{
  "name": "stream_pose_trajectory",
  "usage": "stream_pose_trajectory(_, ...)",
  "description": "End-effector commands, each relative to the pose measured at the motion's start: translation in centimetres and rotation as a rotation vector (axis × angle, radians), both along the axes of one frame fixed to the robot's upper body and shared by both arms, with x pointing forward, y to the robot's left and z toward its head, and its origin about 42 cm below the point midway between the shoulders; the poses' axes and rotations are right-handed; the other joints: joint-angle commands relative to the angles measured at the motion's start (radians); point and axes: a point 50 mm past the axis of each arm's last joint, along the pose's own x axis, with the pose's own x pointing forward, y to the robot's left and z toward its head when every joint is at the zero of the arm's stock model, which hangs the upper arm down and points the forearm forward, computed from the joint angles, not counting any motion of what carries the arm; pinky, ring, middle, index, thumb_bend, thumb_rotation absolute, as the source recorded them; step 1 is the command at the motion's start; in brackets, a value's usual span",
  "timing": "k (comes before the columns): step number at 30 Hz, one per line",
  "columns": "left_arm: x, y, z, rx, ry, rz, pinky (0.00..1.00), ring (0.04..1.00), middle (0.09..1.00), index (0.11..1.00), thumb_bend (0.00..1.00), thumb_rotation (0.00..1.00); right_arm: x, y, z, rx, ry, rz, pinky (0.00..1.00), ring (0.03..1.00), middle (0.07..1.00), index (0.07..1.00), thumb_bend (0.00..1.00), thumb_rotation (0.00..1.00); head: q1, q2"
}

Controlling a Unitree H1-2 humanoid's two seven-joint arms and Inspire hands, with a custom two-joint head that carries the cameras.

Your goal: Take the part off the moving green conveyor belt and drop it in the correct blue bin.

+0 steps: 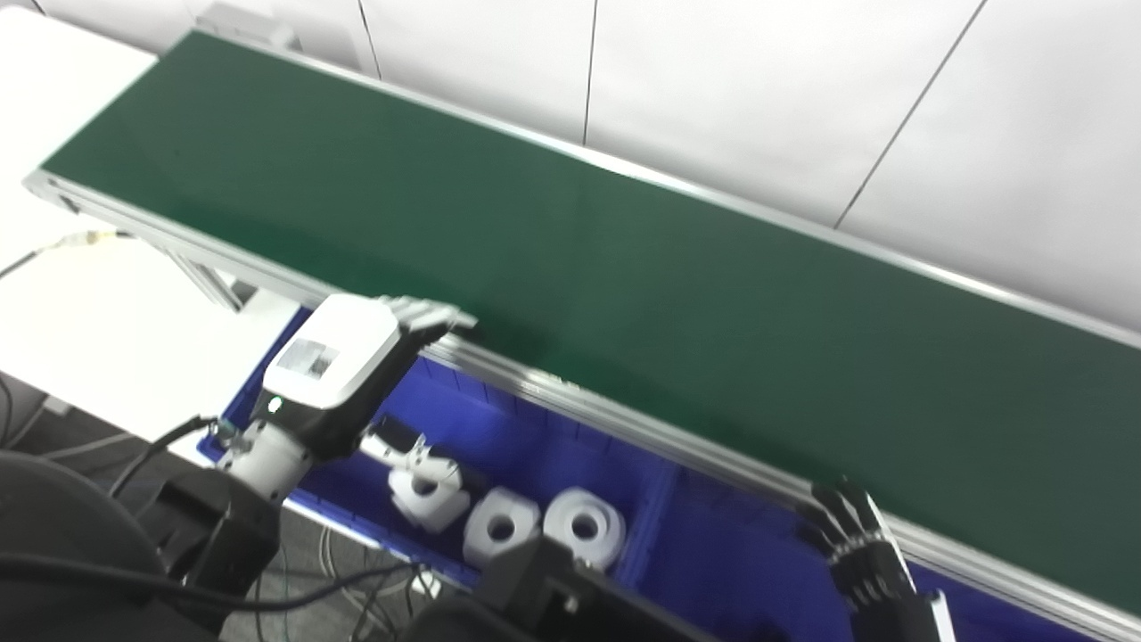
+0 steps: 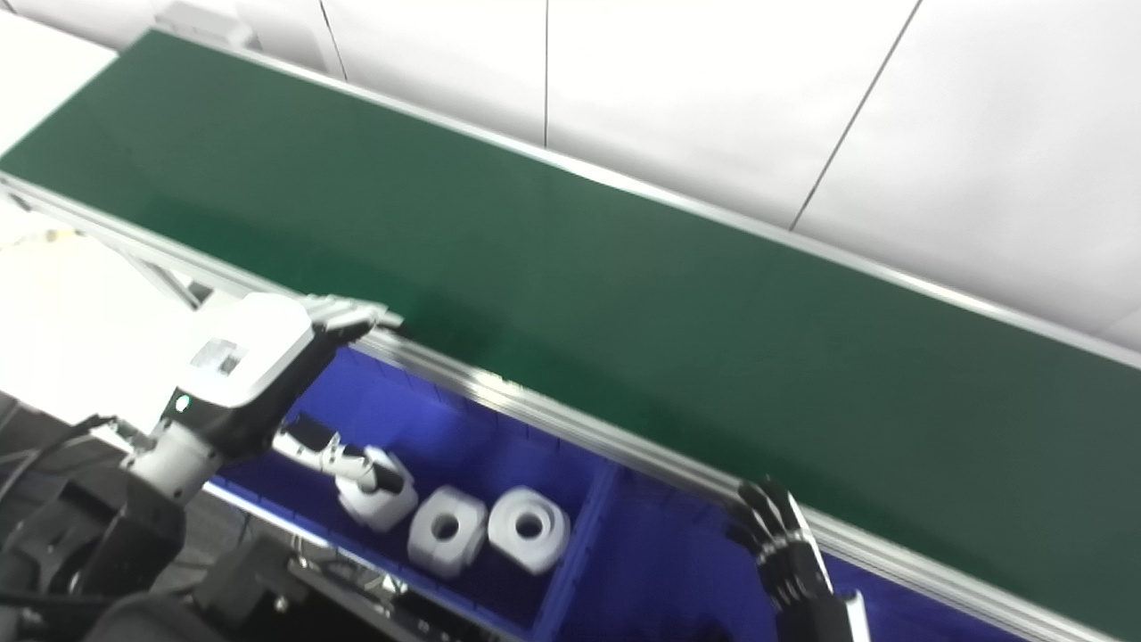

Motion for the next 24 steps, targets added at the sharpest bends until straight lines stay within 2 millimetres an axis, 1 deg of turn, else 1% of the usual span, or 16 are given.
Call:
stream_pose_trajectory(1,0.1,-0.8,1.7,-0.064,-0.060,-0.040,0.70,0.765,0.790,0.736,0.99,0.66,0.0,1.0,1.1,0.025,-0.041,-0.001,0.79,0.848,0.885,0.922,0.99,0.89,-0.083,0.013)
stream_pose_trajectory(2,0.2,-1.0,2.0,-0.087,-0.063,-0.047,0.70,0.769,0.794,0.739,0.99,0.66,0.0,1.3,1.1,0.026,-0.041,-0.002,0.79,0.846,0.884,0.921,0.99,0.89,-0.114,0.018)
stream_pose_trajectory(3,0.2,-1.2,2.4,-0.125,-0.071,-0.057,0.70,0.772,0.796,0.740,0.99,0.67,-0.1,1.7,1.1,0.028,-0.042,0.000,0.79,0.845,0.883,0.920,0.99,0.89,-0.182,0.025)
stream_pose_trajectory(4,0.3,-1.5,2.7,-0.162,-0.081,-0.073,0.71,0.777,0.797,0.742,0.99,0.67,-0.2,2.1,1.2,0.030,-0.041,-0.001,0.79,0.844,0.882,0.920,0.99,0.89,-0.194,0.026)
stream_pose_trajectory(5,0.5,-1.7,3.0,-0.193,-0.091,-0.090,0.71,0.782,0.799,0.745,0.99,0.67,-0.3,2.6,1.3,0.036,-0.039,-0.002,0.79,0.843,0.880,0.917,0.99,0.89,-0.256,0.029)
stream_pose_trajectory(6,0.7,-2.0,3.2,-0.220,-0.100,-0.107,0.70,0.784,0.800,0.747,0.99,0.67,-0.3,3.0,1.3,0.040,-0.037,-0.002,0.79,0.843,0.878,0.913,0.99,0.88,-0.268,0.030)
stream_pose_trajectory(7,0.8,-2.1,3.3,-0.244,-0.108,-0.122,0.70,0.784,0.800,0.748,0.99,0.67,-0.4,3.5,1.3,0.044,-0.035,-0.001,0.80,0.845,0.878,0.911,1.00,0.88,-0.335,0.031)
stream_pose_trajectory(8,1.0,-2.2,3.4,-0.270,-0.112,-0.136,0.70,0.786,0.801,0.749,0.99,0.67,-0.4,3.8,1.4,0.045,-0.034,-0.001,0.80,0.848,0.879,0.908,1.00,0.88,-0.335,0.031)
stream_pose_trajectory(9,1.2,-2.3,3.4,-0.301,-0.114,-0.149,0.70,0.791,0.805,0.750,0.99,0.66,-0.4,4.3,1.4,0.045,-0.032,-0.001,0.80,0.847,0.878,0.902,1.00,0.88,-0.396,0.027)
stream_pose_trajectory(10,1.4,-2.4,3.2,-0.337,-0.115,-0.163,0.70,0.792,0.806,0.751,0.99,0.66,-0.4,4.6,1.4,0.042,-0.032,-0.005,0.80,0.847,0.878,0.901,1.00,0.88,-0.396,0.027)
stream_pose_trajectory(12,1.9,-2.3,2.6,-0.404,-0.110,-0.183,0.70,0.796,0.810,0.757,0.99,0.67,-0.6,5.4,1.4,0.038,-0.034,-0.012,0.79,0.841,0.873,0.890,1.00,0.88,-0.474,0.014)
stream_pose_trajectory(17,3.8,-3.6,-0.5,-0.574,-0.107,-0.189,0.66,0.773,0.803,0.755,0.98,0.70,-1.0,6.4,0.8,0.032,-0.021,-0.022,0.79,0.845,0.876,0.886,1.00,0.89,-0.511,-0.022)
stream_pose_trajectory(21,4.7,-6.1,-3.6,-0.746,-0.069,-0.161,0.68,0.776,0.796,0.749,0.95,0.70,-1.4,6.3,0.3,0.027,-0.014,-0.030,0.80,0.851,0.879,0.883,1.00,0.89,-0.496,-0.060)
stream_pose_trajectory(22,4.7,-6.8,-4.4,-0.784,-0.055,-0.148,0.68,0.776,0.794,0.746,0.95,0.71,-1.5,6.2,0.1,0.026,-0.013,-0.031,0.80,0.852,0.879,0.882,1.00,0.88,-0.484,-0.080)
stream_pose_trajectory(23,4.7,-7.2,-5.0,-0.808,-0.047,-0.140,0.69,0.780,0.794,0.743,0.94,0.70,-1.6,6.1,-0.1,0.026,-0.013,-0.032,0.80,0.852,0.879,0.882,1.00,0.88,-0.481,-0.083)
stream_pose_trajectory(24,4.5,-8.3,-6.3,-0.849,-0.023,-0.127,0.69,0.782,0.794,0.741,0.93,0.70,-1.7,5.9,-0.3,0.027,-0.017,-0.031,0.80,0.852,0.879,0.881,1.00,0.88,-0.463,-0.104)
